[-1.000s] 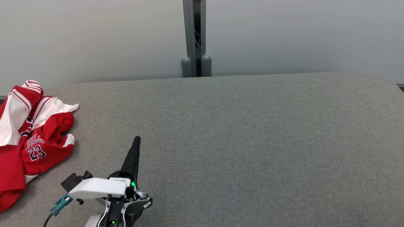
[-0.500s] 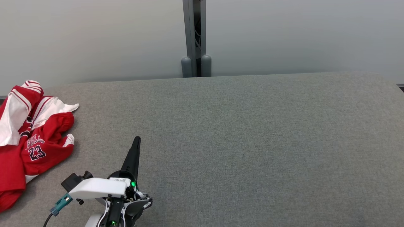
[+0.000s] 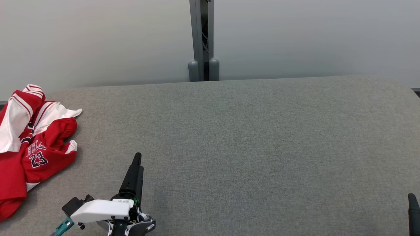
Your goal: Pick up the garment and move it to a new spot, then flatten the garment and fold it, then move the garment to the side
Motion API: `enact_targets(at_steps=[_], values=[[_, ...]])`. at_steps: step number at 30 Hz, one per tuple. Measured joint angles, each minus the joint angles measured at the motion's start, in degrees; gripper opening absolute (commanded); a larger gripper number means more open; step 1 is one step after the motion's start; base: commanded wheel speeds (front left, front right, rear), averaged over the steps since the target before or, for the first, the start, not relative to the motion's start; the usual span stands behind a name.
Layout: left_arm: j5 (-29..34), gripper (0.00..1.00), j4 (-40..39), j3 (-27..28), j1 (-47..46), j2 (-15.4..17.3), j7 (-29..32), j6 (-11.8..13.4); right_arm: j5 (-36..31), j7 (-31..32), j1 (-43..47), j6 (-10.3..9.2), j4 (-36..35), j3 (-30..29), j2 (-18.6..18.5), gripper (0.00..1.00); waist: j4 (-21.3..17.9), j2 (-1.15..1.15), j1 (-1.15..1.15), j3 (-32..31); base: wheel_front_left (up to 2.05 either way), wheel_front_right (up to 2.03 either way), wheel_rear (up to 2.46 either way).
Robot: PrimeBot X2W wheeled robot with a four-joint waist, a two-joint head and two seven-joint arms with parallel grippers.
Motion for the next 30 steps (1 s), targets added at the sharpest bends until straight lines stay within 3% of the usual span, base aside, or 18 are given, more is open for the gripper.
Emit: enact_targets(at_steps=[12,30], values=[[3.45,1.0,-1.14,3.97,0.1,0.0,-1.87,0.0,-7.27,-4.2,-1.97,0.0,1.16,3.0,-0.21,1.0,-0.11,0.0,0.0,-0.56,0.0,0.0,0.0],[14.64,1.0,-5.12,11.23,0.13,0.01,-4.13,-0.01,-28.28,-9.37,-6.87,0.0,-1.32,7.97,-0.6,1.0,0.09,0.0,0.0,-1.03,0.0,0.0,0.0]])
